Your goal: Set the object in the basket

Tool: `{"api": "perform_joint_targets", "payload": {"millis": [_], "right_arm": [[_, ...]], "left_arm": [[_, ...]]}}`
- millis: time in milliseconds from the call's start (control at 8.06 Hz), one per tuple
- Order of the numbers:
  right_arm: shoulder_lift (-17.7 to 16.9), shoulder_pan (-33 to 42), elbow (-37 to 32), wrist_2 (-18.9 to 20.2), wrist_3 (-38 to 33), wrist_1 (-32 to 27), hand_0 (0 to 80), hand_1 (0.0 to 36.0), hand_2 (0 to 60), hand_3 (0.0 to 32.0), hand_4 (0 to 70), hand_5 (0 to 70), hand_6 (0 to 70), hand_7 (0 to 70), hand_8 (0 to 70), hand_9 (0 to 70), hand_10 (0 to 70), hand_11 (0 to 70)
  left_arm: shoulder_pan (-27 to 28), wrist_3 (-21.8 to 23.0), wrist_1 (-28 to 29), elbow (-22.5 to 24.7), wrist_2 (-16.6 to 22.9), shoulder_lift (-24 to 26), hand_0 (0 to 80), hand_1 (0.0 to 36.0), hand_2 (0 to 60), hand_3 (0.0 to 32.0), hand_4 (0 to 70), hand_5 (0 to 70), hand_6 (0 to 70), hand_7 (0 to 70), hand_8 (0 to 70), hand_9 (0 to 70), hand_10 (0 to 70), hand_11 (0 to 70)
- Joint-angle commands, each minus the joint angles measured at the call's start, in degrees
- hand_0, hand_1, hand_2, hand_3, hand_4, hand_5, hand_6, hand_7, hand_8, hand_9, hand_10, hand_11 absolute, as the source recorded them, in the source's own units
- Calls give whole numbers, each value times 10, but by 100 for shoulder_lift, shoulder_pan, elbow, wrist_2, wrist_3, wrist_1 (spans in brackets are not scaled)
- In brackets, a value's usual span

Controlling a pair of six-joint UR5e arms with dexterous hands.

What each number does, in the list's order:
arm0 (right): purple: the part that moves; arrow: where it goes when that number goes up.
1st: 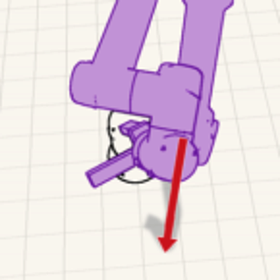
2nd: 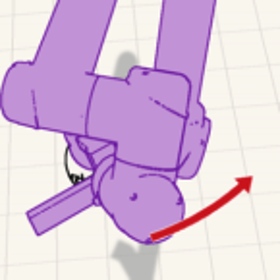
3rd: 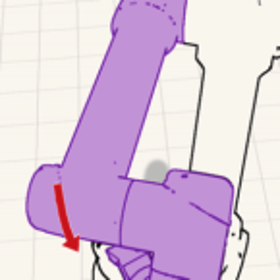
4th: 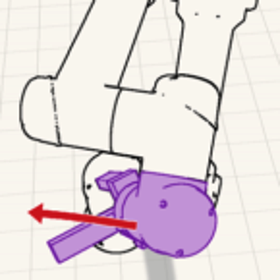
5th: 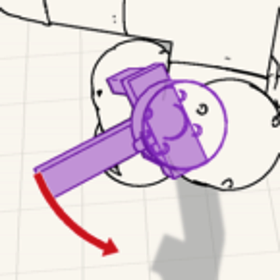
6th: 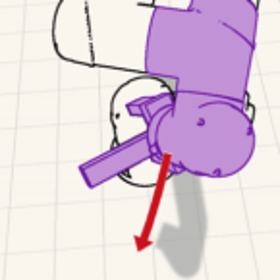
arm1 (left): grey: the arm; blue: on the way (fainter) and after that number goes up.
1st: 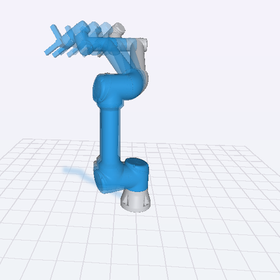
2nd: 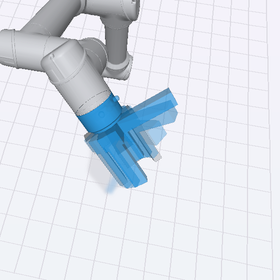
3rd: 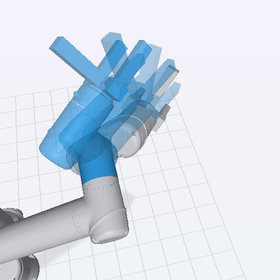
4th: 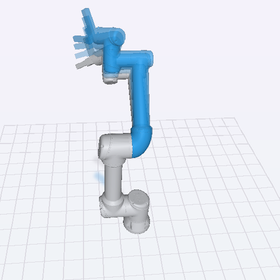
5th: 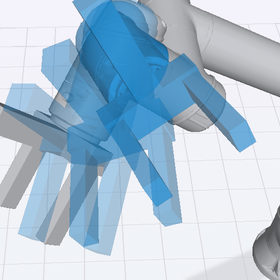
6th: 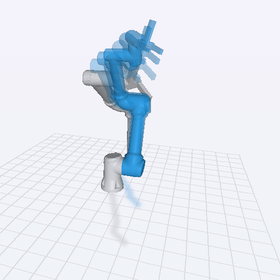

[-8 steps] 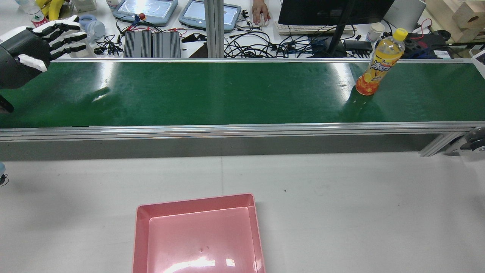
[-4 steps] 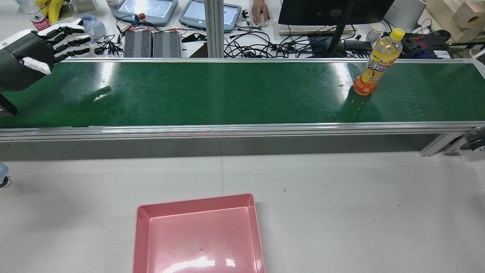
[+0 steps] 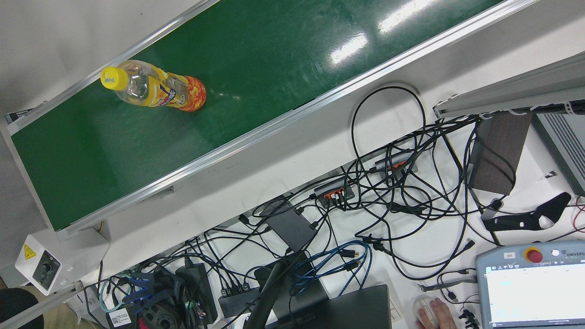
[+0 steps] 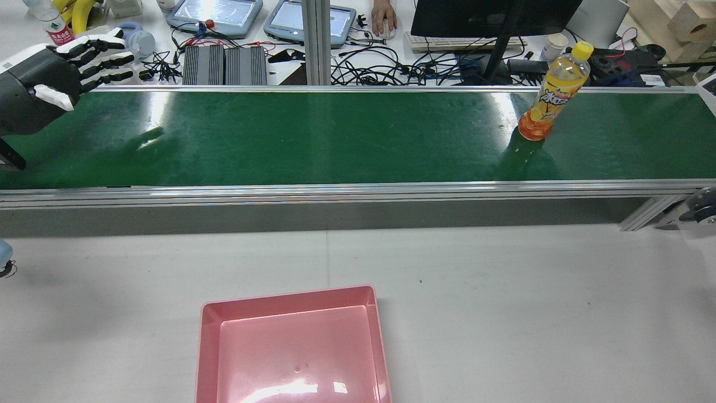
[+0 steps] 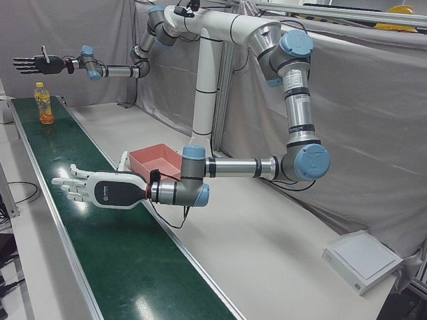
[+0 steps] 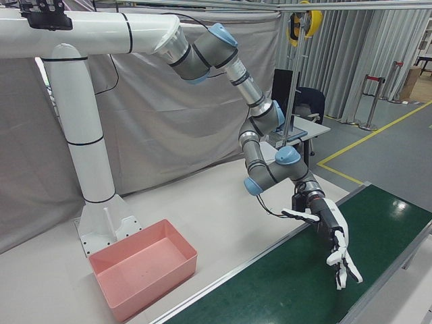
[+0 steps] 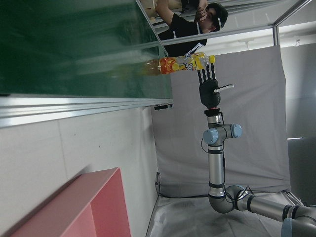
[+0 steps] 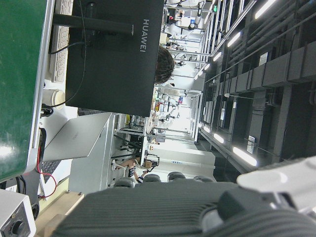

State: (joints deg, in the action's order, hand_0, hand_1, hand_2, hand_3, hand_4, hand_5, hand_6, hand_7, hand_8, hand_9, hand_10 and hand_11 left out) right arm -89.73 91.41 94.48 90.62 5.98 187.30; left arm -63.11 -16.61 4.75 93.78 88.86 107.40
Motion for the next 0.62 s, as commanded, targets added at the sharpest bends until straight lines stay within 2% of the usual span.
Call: {"api": "perform_joint_targets", "payload": {"millis": [0,496], "right_arm": [[0,0,0,0,0,0,0,0,0,0,0,0,0,0,0,0,0,0],[0,0,0,0,0,0,0,0,0,0,0,0,0,0,0,0,0,0]], "left_arm": [[35,0,0,0,0,0,485,64,0,52,133,296,30,19,112,118,87,134],[44,0,0,0,0,0,487,67,0,50,136,294,30,18,112,116,87,134]]}}
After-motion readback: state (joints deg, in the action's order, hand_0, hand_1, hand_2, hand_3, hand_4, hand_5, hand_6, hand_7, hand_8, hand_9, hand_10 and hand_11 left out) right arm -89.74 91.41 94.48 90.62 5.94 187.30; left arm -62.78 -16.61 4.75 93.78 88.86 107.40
